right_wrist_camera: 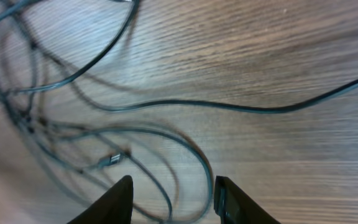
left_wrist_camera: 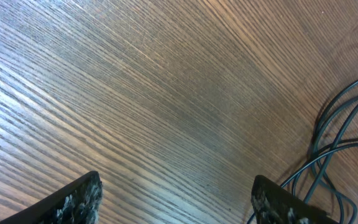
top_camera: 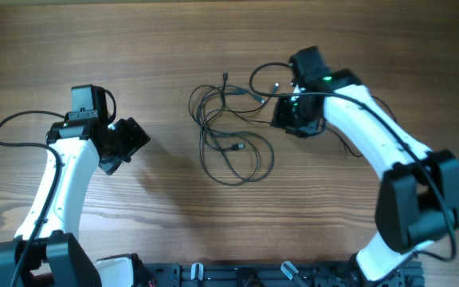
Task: Untangle cables
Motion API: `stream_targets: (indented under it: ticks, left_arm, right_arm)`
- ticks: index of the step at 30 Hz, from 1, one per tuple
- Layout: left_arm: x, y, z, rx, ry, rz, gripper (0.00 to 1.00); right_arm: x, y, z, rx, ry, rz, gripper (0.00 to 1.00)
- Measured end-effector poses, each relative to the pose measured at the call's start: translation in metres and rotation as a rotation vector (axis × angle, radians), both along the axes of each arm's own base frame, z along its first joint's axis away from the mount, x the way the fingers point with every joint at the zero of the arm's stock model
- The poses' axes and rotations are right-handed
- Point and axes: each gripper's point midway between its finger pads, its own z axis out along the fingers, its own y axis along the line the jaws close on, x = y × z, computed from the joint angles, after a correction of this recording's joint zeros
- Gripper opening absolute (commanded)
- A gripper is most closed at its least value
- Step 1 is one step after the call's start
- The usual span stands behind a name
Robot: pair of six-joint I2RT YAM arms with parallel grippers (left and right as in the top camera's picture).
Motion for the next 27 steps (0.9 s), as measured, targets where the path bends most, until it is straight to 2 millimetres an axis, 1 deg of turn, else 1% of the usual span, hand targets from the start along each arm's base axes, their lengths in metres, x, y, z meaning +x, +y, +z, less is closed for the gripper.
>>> stream_targets:
  ticks: [3, 6, 10, 13, 17, 22, 27]
  left_arm:
    - [0.0, 0.0, 0.0, 0.0, 0.0, 0.0, 0.79]
    - [-0.001, 0.0, 0.0, -0.001, 0.005, 0.0, 0.79]
    - [-0.003, 0.0, -0.001, -0.001, 0.012, 0.0, 0.79]
    - [-0.005, -0.001, -0.001, -0.002, 0.021, 0.0, 0.79]
    - [-0.006, -0.001, -0.001, -0.003, 0.025, 0.0, 0.79]
    - [-0.006, -0.001, -0.001, -0.003, 0.025, 0.0, 0.79]
    - [-0.006, -0.001, -0.001, -0.003, 0.025, 0.0, 0.79]
  right_arm:
    - [0.008, 0.004, -0.018, -0.044, 0.001, -0.077, 0.45]
    - [0.014, 0.002, -0.03, -0.078, 0.003, -0.16, 0.47]
    - [0.024, 0.001, -0.041, -0.091, -0.013, -0.252, 0.48]
    - [0.03, 0.0, -0.044, -0.09, -0.024, -0.307, 0.49]
    - [0.031, -0.004, -0.05, -0.106, -0.011, -0.376, 0.49]
    - [0.027, -0.006, -0.063, -0.125, 0.019, -0.403, 0.49]
    - [0.026, -0.004, -0.063, -0.126, 0.022, -0.405, 0.48]
